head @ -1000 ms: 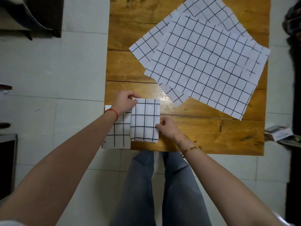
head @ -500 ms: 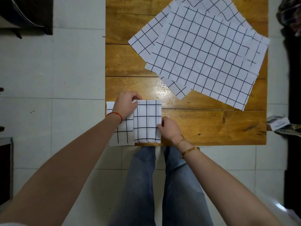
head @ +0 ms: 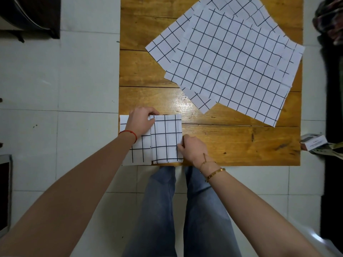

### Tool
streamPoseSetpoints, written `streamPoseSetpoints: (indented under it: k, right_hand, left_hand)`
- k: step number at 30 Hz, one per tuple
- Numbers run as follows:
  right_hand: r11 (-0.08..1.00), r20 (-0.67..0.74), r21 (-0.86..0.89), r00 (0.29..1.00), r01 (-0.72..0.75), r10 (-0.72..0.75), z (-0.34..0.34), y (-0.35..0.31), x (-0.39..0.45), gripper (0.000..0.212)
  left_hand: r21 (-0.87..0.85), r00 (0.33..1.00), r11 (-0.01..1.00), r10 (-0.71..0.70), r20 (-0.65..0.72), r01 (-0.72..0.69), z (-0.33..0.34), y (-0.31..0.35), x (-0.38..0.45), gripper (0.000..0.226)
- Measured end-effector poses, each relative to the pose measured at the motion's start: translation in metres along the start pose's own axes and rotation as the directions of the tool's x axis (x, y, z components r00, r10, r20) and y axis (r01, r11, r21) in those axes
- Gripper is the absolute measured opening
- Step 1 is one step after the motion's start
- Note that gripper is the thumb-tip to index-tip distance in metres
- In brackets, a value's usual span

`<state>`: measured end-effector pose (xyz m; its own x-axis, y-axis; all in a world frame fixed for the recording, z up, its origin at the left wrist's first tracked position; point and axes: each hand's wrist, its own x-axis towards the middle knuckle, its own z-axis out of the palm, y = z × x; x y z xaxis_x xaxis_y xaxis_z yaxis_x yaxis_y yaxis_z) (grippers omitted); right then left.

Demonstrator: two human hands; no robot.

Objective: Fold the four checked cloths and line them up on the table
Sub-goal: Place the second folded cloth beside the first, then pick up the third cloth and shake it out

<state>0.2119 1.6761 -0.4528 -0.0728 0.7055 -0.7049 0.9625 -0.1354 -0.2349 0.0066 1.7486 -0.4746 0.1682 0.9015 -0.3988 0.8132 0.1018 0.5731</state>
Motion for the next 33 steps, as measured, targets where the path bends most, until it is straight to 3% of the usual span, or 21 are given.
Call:
streamPoseSetpoints:
  k: [10, 14, 17, 22, 28, 33]
  right_hand:
    - [0.99, -0.302, 0.141, 0.953, 0.005, 0.038, -0.06, 0.039, 0.014, 0.024]
    - [0.987, -0.378, 0.159, 0.924, 0.007, 0.054, -0.089, 0.061, 0.032, 0.023]
    - [0.978, -0.406, 0.2, 0.913, 0.054, 0.033, -0.106, 0.078, 0.047, 0.019]
    - [0.954, -0.432, 0.243, 0.9, 0.173, -0.053, -0.124, 0.086, 0.083, 0.013]
    - [0.927, -0.45, 0.209, 0.872, 0.311, -0.192, -0.133, 0.051, 0.122, 0.02]
    - [0.928, -0.482, 0.151, 0.845, 0.34, -0.231, -0.128, 0.024, 0.143, 0.026]
  left_hand:
    - [0.016, 0.998, 1.0, -0.007, -0.067, 0.008, -0.015, 0.036, 0.02, 0.032]
    - [0.121, 0.993, 0.991, 0.075, -0.094, -0.063, -0.021, 0.061, 0.043, 0.037]
    - [0.21, 0.985, 0.97, 0.142, -0.097, -0.119, -0.026, 0.079, 0.065, 0.038]
    - [0.216, 0.985, 0.976, 0.074, -0.155, -0.04, -0.03, 0.093, 0.099, 0.037]
    - [0.204, 0.986, 0.978, 0.07, -0.151, -0.038, -0.033, 0.078, 0.122, 0.031]
    - [0.218, 0.992, 0.974, 0.08, -0.093, -0.058, -0.035, 0.068, 0.126, 0.034]
